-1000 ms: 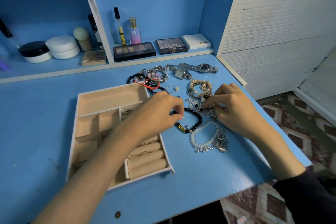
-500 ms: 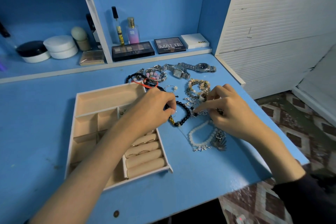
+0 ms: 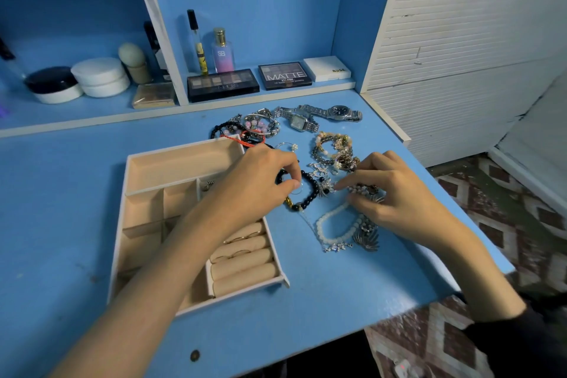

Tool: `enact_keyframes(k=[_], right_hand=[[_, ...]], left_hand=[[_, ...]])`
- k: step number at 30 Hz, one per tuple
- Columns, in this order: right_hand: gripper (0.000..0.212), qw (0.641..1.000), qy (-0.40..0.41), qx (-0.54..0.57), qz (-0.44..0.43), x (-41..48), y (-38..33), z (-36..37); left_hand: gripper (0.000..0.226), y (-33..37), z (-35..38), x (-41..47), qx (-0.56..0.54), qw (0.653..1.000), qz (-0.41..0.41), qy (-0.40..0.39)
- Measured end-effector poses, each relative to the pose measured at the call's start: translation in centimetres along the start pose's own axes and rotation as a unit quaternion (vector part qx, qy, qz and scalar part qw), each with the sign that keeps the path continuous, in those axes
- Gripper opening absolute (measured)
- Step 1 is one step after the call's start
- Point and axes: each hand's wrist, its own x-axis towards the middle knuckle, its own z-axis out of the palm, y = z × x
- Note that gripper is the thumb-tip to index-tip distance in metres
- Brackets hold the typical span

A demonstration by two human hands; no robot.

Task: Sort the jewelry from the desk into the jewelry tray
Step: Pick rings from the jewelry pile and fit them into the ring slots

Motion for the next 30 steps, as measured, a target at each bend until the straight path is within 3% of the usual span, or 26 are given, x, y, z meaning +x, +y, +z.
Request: enact_keyframes(k=[4, 9, 15, 19, 26, 30], right_hand=[[0.017, 1.0, -0.008, 0.011, 0.024, -0.4, 0.0, -1.2], [0.035, 0.994, 0.071, -0.009, 0.077, -0.4, 1.6, -1.6], [0.051, 0.997, 0.061, -0.014, 0.054, -0.9, 2.5, 0.0], [0.051, 0.998, 0.052, -0.013, 0.023, -1.1, 2.4, 0.6], [0.029, 0.997, 0.052, 0.04, 0.034, -1.1, 2.1, 0.2], [0.033, 0.989, 0.102, 0.079, 0.067, -1.1, 2.6, 0.1]], left_hand=[[0.007, 0.4, 0.2, -0.1, -0.005, 1.0, 0.022, 0.012], [0.005, 1.7, 1.5, -0.6, -0.046, 0.997, 0.044, -0.034], [0.009, 3.5, 3.5, -0.8, -0.021, 0.989, 0.089, -0.117], [0.014, 2.6, 3.3, -0.2, 0.021, 0.993, 0.073, -0.089], [0.01, 1.3, 2.3, 0.1, 0.052, 0.995, 0.053, -0.063], [0.01, 1.8, 2.2, 0.4, 0.038, 0.995, 0.076, -0.058]])
